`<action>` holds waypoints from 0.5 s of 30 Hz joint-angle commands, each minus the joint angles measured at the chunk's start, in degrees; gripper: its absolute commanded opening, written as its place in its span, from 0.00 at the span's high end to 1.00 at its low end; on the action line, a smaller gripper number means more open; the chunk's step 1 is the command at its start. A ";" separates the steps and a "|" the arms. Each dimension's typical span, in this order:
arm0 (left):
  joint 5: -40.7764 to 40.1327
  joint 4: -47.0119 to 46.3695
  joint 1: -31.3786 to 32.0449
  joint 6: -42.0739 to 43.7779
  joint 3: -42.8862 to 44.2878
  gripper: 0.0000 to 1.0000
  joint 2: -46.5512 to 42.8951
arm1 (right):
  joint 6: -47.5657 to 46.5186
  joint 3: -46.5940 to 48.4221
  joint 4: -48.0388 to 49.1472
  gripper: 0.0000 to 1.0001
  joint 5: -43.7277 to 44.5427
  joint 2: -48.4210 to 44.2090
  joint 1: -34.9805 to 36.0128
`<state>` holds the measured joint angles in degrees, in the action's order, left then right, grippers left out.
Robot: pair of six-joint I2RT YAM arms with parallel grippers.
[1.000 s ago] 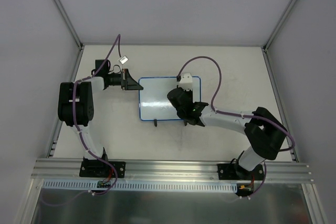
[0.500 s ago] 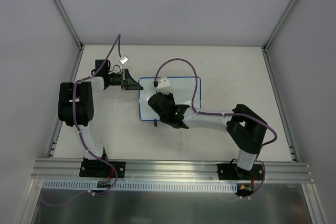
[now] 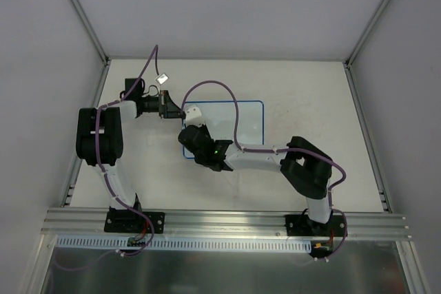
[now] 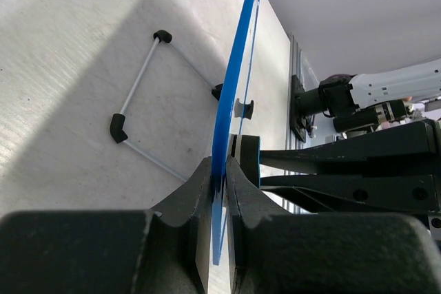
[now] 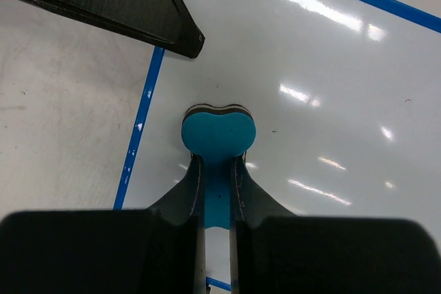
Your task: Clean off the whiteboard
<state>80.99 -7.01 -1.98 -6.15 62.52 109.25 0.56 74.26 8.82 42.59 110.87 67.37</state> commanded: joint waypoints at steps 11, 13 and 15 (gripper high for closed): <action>1.27 0.50 0.13 3.08 -0.82 1.00 -0.88 | 6.64 -13.59 0.50 1.00 7.07 -6.27 -1.71; 1.27 0.50 0.13 2.90 -0.74 1.00 -0.71 | 8.40 -15.89 0.50 1.00 7.07 -8.82 -2.33; 1.27 0.50 0.22 2.81 -0.65 1.00 -0.71 | 9.63 -19.13 0.50 1.00 7.33 -11.19 -3.47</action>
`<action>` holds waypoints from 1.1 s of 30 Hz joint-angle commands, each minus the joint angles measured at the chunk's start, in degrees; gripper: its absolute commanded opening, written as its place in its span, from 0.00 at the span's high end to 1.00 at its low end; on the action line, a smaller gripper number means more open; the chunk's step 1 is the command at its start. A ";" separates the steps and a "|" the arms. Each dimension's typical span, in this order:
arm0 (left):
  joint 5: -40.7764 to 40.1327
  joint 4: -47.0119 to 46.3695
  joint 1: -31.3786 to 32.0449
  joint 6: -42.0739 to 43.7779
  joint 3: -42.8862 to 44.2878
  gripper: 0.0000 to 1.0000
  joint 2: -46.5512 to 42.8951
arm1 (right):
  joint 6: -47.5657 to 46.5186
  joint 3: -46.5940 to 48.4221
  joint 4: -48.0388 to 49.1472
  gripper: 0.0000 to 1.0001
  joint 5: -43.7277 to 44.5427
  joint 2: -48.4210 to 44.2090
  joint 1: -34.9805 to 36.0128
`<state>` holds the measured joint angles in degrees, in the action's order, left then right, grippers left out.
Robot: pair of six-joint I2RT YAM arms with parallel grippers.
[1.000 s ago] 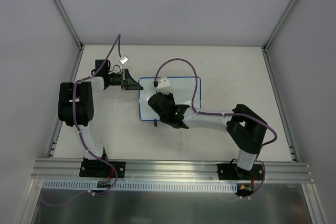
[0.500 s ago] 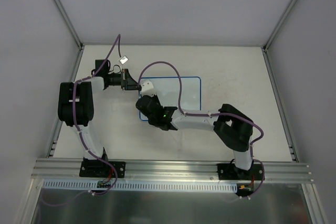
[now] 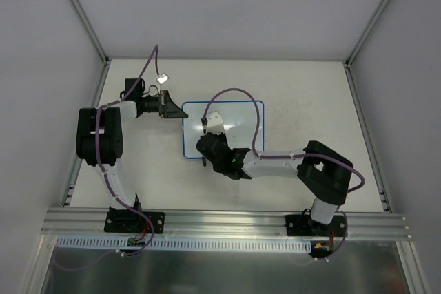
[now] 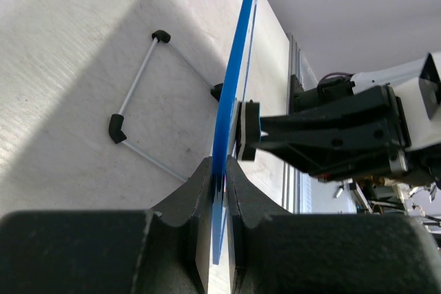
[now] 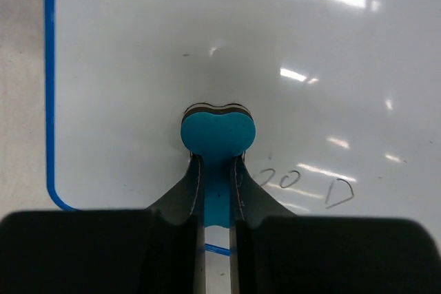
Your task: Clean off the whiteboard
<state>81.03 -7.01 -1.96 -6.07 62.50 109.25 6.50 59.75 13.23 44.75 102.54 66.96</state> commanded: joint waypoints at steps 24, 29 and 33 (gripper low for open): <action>1.06 0.50 0.20 2.37 -0.45 1.00 -0.44 | 11.08 -21.16 -2.17 1.00 8.51 -14.13 -11.15; 1.14 0.50 0.20 2.46 -0.36 1.00 -0.36 | 9.41 -18.00 -1.11 1.00 8.69 -10.97 -7.38; 1.23 0.50 0.20 2.37 -0.36 1.00 -0.35 | 8.70 -14.49 -0.75 1.00 9.82 -8.24 -3.25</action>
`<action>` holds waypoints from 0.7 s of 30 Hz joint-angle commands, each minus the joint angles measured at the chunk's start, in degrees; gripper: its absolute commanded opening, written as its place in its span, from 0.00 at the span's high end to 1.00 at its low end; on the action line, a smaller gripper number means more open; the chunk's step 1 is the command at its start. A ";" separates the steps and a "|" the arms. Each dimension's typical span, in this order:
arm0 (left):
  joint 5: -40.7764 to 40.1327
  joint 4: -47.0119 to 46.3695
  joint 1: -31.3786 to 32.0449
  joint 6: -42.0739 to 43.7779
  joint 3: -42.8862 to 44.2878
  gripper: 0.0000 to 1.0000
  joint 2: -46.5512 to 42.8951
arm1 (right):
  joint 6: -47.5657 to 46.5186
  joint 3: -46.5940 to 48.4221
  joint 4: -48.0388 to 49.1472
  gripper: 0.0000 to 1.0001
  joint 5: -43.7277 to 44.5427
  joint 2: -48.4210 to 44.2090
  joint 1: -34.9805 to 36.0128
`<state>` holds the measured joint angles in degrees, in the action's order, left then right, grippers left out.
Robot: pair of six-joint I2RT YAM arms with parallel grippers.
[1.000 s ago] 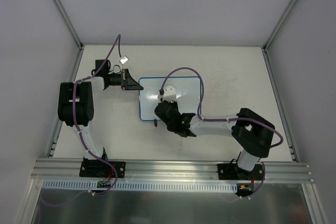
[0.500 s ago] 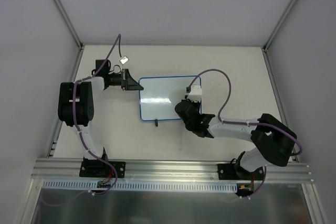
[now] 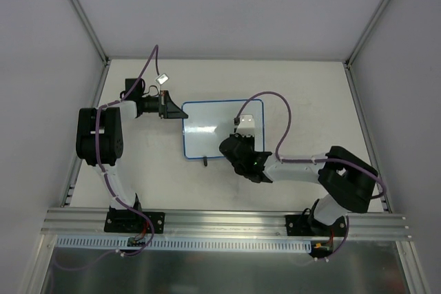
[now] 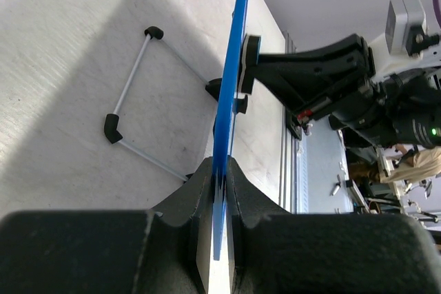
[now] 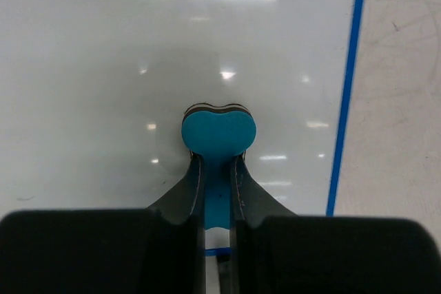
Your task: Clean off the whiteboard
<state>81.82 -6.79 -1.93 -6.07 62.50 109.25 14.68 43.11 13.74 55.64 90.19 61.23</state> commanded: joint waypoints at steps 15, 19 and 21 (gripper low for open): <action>0.27 0.19 0.35 2.46 -0.36 1.00 -0.44 | -8.61 19.90 2.26 1.00 -10.45 18.61 9.08; 0.27 0.19 0.35 2.37 -0.27 1.00 -0.27 | -9.84 22.10 2.52 1.00 -13.36 20.37 9.08; 0.09 0.19 0.35 2.29 -0.19 1.00 -0.27 | -10.11 22.37 2.52 1.00 -13.36 20.55 8.99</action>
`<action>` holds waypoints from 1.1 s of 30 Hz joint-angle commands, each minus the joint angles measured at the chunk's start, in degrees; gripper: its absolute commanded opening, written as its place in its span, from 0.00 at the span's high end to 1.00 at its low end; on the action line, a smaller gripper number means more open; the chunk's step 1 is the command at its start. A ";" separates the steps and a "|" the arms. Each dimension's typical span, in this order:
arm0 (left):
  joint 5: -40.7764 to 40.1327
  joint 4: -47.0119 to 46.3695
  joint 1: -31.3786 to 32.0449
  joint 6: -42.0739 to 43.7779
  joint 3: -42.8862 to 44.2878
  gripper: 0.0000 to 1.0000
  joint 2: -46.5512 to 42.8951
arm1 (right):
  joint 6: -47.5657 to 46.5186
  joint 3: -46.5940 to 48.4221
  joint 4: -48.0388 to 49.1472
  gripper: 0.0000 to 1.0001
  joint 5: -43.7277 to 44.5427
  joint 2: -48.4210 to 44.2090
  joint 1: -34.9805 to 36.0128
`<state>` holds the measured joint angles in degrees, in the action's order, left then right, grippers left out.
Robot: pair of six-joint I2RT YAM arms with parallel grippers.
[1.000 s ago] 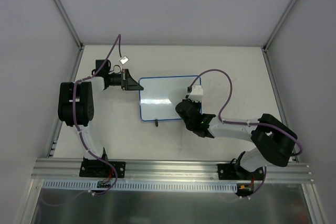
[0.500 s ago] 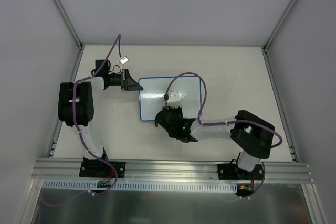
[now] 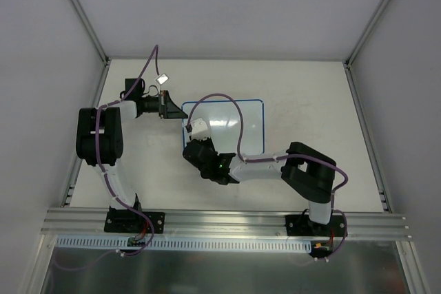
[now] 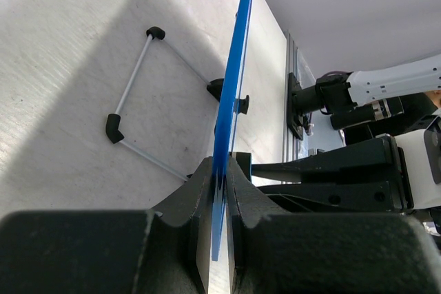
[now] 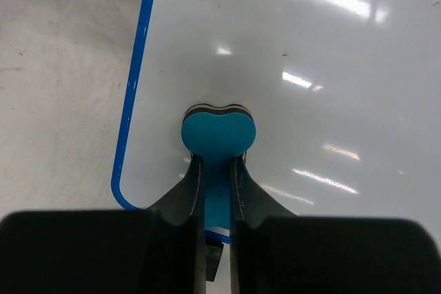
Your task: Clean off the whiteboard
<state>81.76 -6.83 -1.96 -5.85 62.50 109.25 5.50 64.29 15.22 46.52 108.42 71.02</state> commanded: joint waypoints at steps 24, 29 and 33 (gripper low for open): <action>0.60 0.24 0.29 1.80 0.08 1.00 0.26 | -0.67 -4.44 -15.97 1.00 12.53 -19.72 2.54; 0.60 0.24 0.37 1.63 0.25 1.00 0.35 | 8.28 -12.86 -25.40 1.00 12.56 -30.79 -1.92; 0.51 0.24 0.29 1.80 0.08 1.00 0.26 | 14.36 -24.19 -31.29 1.00 5.18 -46.51 -10.43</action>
<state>81.97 -6.70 -1.93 -5.91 62.50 109.27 11.92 44.99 -7.60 53.69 72.10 66.26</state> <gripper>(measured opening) 0.083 0.110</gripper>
